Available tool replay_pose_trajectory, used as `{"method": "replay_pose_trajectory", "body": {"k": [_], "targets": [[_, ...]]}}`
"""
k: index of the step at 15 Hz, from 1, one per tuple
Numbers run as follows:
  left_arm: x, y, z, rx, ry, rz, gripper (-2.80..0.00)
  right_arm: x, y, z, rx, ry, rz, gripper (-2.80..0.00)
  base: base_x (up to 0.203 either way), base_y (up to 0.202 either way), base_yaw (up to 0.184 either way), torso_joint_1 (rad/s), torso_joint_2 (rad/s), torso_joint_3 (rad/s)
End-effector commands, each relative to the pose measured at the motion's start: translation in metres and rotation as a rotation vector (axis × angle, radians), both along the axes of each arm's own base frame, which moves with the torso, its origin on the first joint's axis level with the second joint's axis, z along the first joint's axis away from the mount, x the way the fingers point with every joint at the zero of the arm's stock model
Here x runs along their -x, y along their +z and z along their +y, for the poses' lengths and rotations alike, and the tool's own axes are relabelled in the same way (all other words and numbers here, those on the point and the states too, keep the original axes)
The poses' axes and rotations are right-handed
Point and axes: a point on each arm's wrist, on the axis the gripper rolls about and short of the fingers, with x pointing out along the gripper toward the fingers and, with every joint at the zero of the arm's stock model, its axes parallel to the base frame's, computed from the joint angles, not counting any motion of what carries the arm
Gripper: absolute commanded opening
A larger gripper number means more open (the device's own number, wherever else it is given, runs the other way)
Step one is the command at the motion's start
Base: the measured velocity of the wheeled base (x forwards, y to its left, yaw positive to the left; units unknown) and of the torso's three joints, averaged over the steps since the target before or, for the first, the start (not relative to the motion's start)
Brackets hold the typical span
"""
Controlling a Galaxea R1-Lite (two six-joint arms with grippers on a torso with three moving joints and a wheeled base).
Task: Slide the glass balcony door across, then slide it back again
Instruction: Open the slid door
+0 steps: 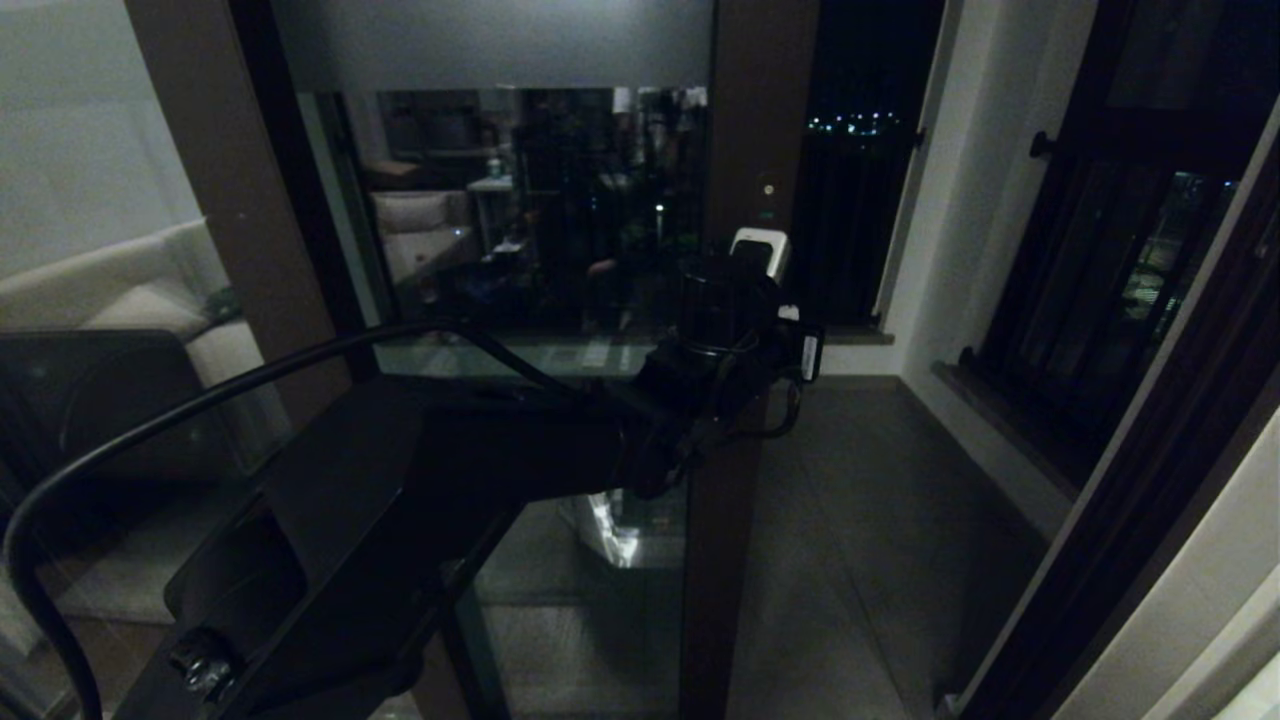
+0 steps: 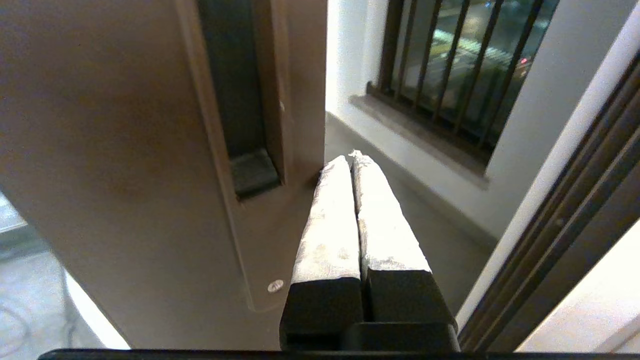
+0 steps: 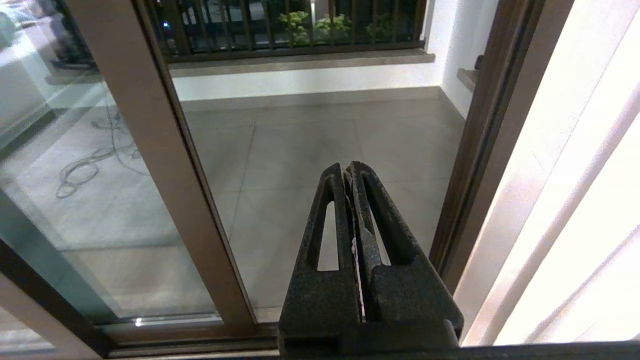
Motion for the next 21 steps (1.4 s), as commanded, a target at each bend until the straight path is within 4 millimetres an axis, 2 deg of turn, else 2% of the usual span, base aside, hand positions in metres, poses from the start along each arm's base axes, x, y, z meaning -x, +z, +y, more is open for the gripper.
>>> {"method": "replay_pose_trajectory", "body": {"k": [1,21], "targets": [[-0.007,-0.007,0.002,-0.008,0.017,0.004,-2.8,0.0,0.0,0.0,0.0,0.001,0.001,-2.8,0.0,0.0,0.0,0.0,0.0,0.0],[-0.028,-0.004,0.028,-0.005,0.141,0.002,-2.8,0.0,0.0,0.0,0.0,0.0,0.001,-2.8,0.0,0.0,0.0,0.0,0.0,0.0]]}}
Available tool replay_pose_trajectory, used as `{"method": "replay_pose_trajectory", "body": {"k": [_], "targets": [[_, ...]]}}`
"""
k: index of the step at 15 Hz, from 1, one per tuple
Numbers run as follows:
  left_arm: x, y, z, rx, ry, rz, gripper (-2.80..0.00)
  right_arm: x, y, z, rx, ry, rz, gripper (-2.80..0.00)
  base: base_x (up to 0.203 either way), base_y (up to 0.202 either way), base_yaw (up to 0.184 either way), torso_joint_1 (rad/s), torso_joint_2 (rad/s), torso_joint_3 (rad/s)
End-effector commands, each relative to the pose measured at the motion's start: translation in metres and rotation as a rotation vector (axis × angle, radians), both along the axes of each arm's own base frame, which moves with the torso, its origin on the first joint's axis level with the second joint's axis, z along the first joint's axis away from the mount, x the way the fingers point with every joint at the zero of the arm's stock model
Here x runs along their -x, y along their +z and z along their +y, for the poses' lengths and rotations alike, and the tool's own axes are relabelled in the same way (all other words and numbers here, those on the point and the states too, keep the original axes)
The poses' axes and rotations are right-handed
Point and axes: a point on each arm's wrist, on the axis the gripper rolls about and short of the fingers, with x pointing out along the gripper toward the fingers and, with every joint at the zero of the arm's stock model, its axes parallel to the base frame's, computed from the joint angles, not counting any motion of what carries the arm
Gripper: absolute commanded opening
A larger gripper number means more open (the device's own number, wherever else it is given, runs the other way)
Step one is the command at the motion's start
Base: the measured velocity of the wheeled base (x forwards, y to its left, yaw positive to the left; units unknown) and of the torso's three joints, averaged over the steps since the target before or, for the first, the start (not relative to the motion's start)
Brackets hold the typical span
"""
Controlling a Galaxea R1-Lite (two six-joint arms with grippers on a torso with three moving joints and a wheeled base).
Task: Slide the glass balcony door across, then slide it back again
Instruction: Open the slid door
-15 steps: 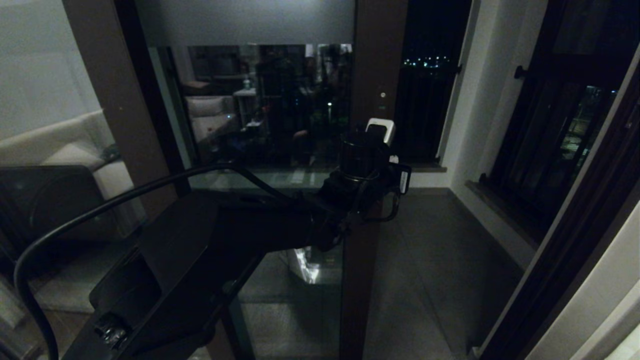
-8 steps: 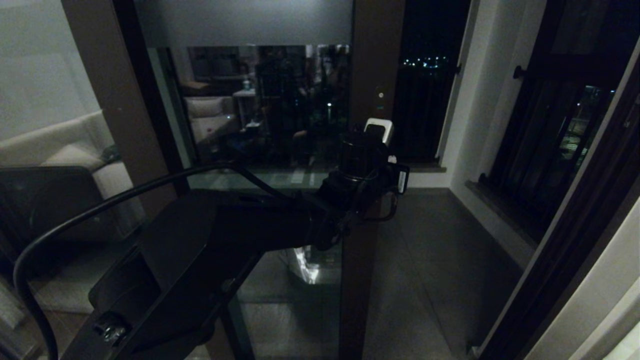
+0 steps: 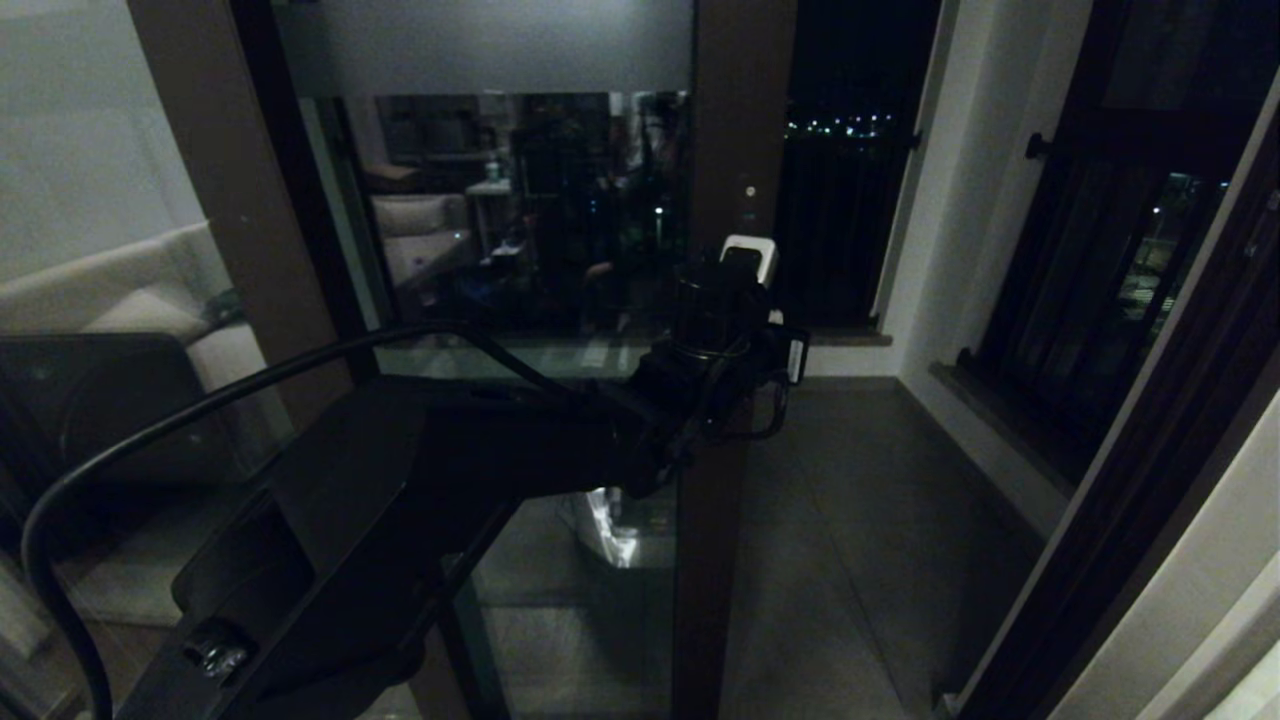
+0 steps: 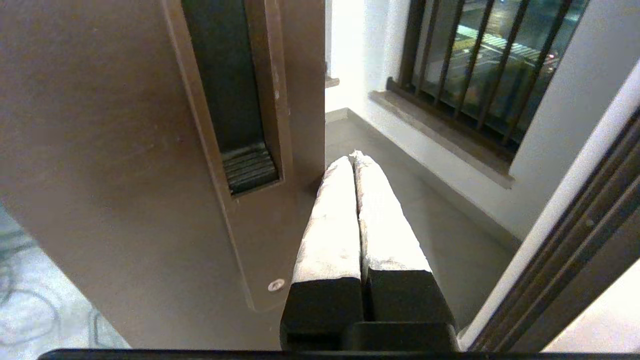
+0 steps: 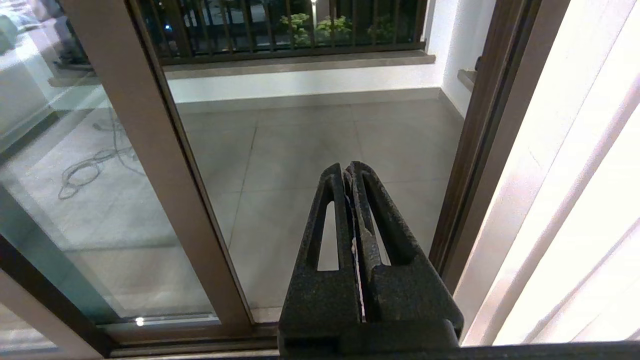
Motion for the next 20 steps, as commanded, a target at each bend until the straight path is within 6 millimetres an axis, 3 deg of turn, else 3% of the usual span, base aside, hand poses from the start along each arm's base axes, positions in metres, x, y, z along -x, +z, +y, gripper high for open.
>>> {"method": "replay_pose_trajectory", "body": {"k": [1,20], "targets": [[-0.003,0.003,0.005,0.008,0.015,-0.008,-2.8,0.0,0.0,0.0,0.0,0.0,0.001,-2.8,0.0,0.0,0.0,0.0,0.0,0.0],[-0.011,0.006,0.028,-0.001,0.121,0.008,-2.8,0.0,0.0,0.0,0.0,0.0,0.001,-2.8,0.0,0.0,0.0,0.0,0.0,0.0]]}}
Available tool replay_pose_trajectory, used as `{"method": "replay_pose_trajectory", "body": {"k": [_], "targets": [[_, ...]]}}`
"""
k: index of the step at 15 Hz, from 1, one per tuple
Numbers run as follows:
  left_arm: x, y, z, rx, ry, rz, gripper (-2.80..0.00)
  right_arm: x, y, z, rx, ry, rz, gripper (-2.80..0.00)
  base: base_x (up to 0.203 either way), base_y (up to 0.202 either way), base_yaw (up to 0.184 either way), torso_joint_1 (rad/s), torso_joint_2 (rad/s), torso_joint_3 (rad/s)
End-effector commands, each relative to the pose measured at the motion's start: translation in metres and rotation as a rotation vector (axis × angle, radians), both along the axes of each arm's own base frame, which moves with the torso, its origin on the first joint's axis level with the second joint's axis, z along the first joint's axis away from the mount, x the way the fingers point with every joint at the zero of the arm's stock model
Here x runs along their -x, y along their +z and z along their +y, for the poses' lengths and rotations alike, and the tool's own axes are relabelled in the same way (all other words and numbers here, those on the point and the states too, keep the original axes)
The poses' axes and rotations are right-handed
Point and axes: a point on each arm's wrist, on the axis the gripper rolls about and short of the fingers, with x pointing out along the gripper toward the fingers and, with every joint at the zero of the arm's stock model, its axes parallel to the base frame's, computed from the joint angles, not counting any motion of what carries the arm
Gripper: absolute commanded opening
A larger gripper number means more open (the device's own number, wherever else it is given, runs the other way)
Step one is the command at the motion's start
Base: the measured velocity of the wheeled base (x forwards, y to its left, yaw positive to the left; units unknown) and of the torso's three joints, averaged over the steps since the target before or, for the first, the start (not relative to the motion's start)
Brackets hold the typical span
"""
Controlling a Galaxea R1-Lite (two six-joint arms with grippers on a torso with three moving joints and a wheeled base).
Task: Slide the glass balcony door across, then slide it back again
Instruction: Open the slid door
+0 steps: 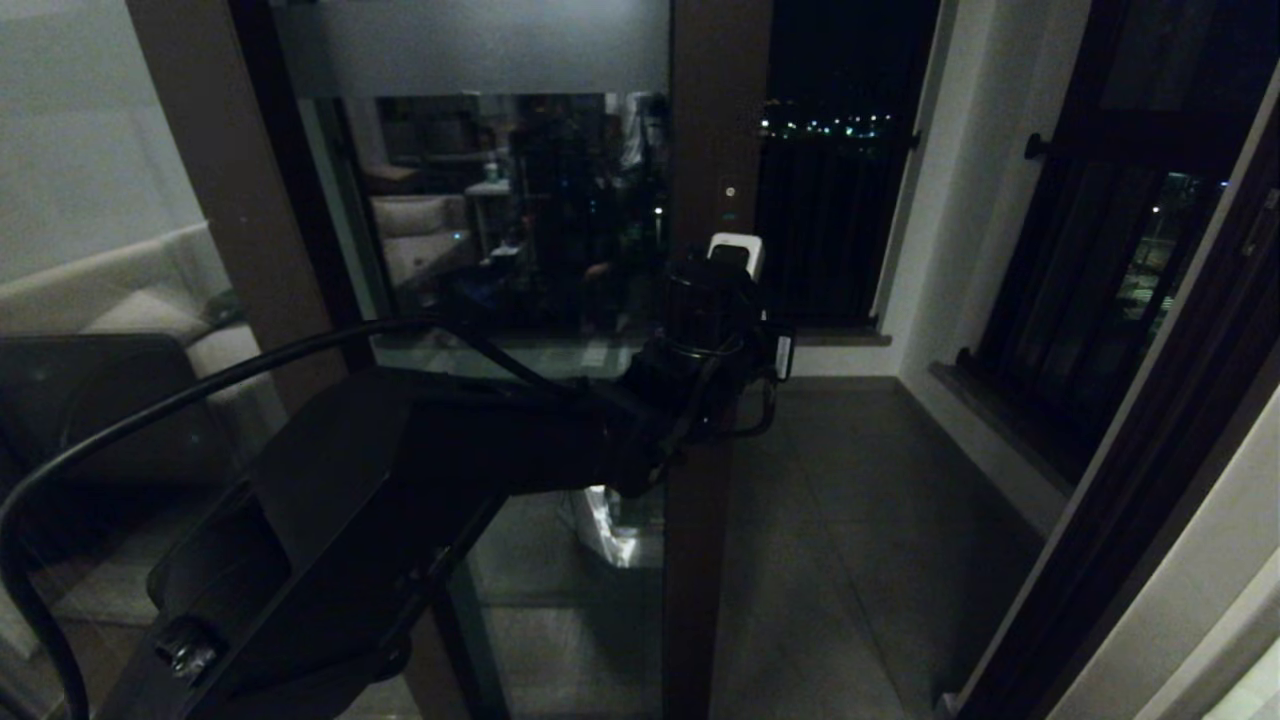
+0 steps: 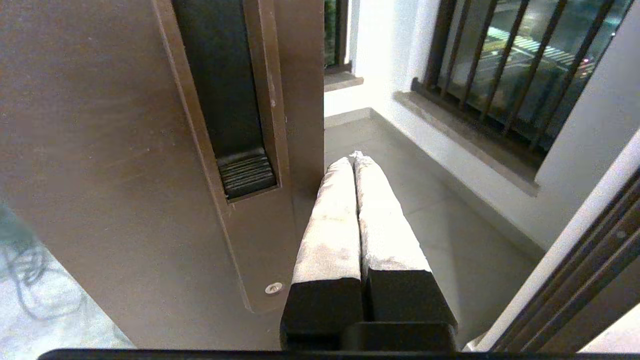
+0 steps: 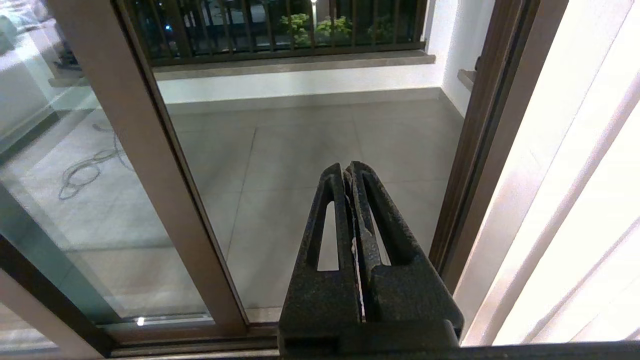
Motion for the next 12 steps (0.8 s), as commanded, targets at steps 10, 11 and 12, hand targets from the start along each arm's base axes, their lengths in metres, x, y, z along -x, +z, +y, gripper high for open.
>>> {"method": "replay_pose_trajectory", "body": {"k": [10,11,12], "targets": [[-0.014,-0.004,0.047,0.0,0.092,-0.003,-2.8,0.0,0.0,0.0,0.0,0.0,0.001,-2.8,0.0,0.0,0.0,0.0,0.0,0.0],[-0.013,-0.004,0.05,-0.003,0.094,0.0,-2.8,0.0,0.0,0.0,0.0,0.001,0.001,-2.8,0.0,0.0,0.0,0.0,0.0,0.0],[-0.011,-0.002,0.053,-0.003,0.096,0.002,-2.8,0.0,0.0,0.0,0.0,0.0,0.001,-2.8,0.0,0.0,0.0,0.0,0.0,0.0]]}}
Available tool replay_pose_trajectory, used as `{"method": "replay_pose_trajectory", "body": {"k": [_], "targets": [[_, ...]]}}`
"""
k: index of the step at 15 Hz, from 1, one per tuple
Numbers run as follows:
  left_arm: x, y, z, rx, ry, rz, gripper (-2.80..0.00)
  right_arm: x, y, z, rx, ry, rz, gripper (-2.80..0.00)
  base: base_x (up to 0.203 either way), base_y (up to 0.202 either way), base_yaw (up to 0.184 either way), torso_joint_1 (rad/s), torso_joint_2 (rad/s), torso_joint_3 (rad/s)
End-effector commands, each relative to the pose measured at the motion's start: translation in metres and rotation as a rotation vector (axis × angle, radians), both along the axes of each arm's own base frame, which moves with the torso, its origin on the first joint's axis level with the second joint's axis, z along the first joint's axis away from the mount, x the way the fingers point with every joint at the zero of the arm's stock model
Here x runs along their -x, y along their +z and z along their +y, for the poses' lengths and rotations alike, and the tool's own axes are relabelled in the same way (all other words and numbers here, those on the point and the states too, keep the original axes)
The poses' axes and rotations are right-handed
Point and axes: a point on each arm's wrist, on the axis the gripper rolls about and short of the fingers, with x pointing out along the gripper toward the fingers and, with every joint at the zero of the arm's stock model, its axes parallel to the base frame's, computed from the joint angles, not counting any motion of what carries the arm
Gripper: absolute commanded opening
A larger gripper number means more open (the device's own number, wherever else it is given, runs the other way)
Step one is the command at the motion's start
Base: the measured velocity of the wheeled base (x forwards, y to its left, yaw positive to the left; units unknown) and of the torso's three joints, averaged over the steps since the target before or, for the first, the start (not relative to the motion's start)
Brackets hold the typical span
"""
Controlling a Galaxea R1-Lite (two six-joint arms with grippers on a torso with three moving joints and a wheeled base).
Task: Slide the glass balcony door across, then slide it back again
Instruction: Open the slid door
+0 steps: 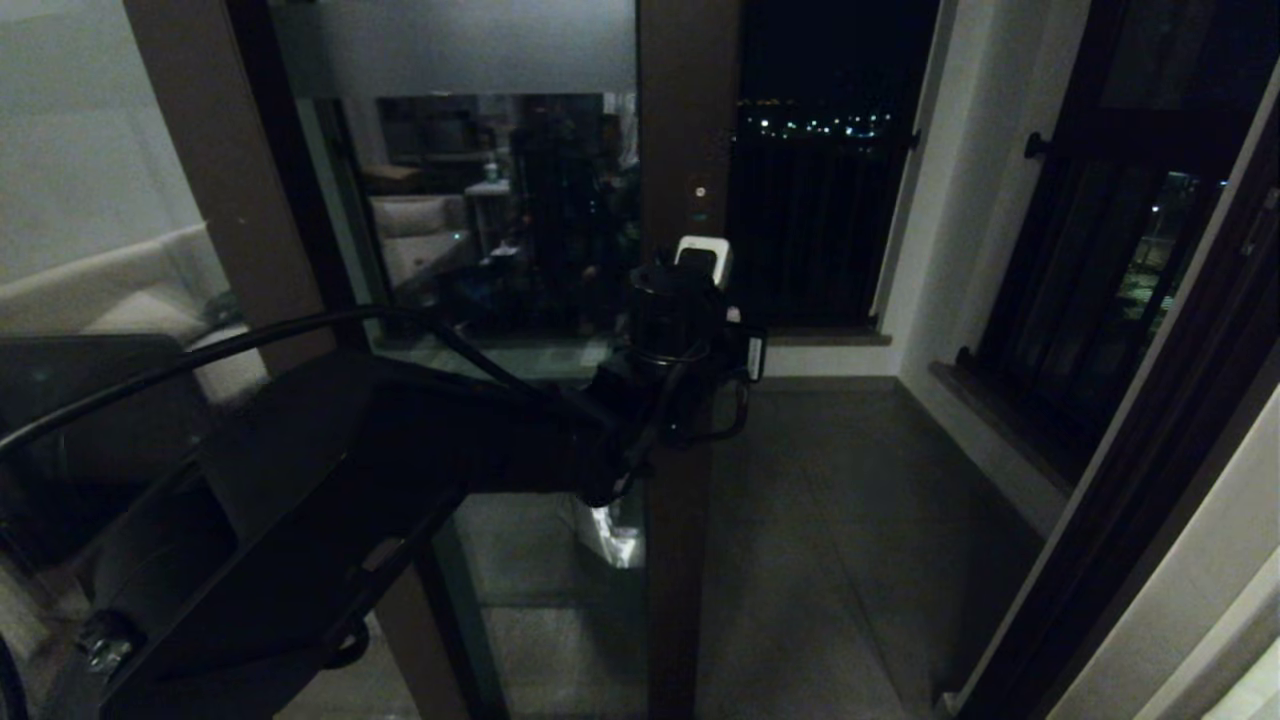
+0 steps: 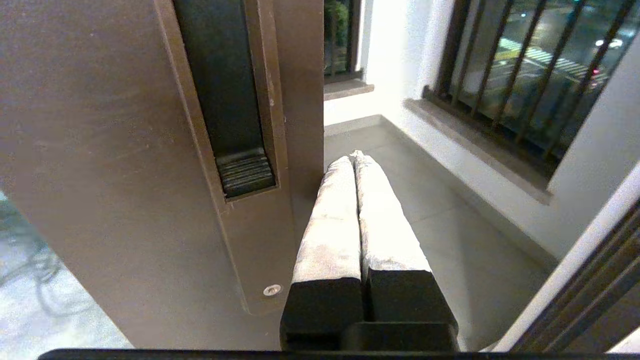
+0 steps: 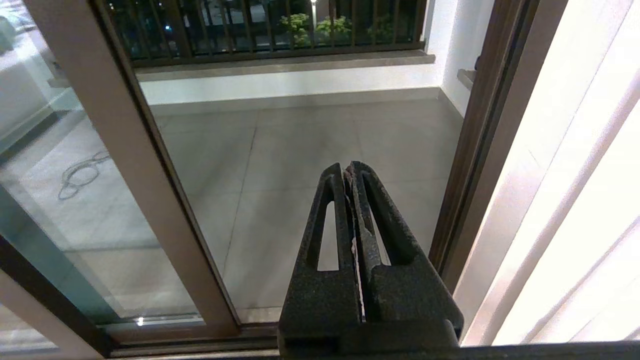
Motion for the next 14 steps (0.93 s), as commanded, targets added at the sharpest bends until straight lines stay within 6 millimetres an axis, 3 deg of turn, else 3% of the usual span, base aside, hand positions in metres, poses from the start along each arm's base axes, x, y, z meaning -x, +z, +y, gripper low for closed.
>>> {"method": "replay_pose_trajectory", "body": {"k": [1,9,14], "targets": [[-0.012,0.005,0.03,0.0,0.069,0.003,-2.8,0.0,0.0,0.0,0.0,0.0,0.001,-2.8,0.0,0.0,0.0,0.0,0.0,0.0],[-0.012,0.007,0.036,0.006,0.08,-0.004,-2.8,0.0,0.0,0.0,0.0,0.002,0.001,-2.8,0.0,0.0,0.0,0.0,0.0,0.0],[-0.007,0.001,0.056,0.009,0.109,-0.01,-2.8,0.0,0.0,0.0,0.0,0.0,0.001,-2.8,0.0,0.0,0.0,0.0,0.0,0.0]]}}
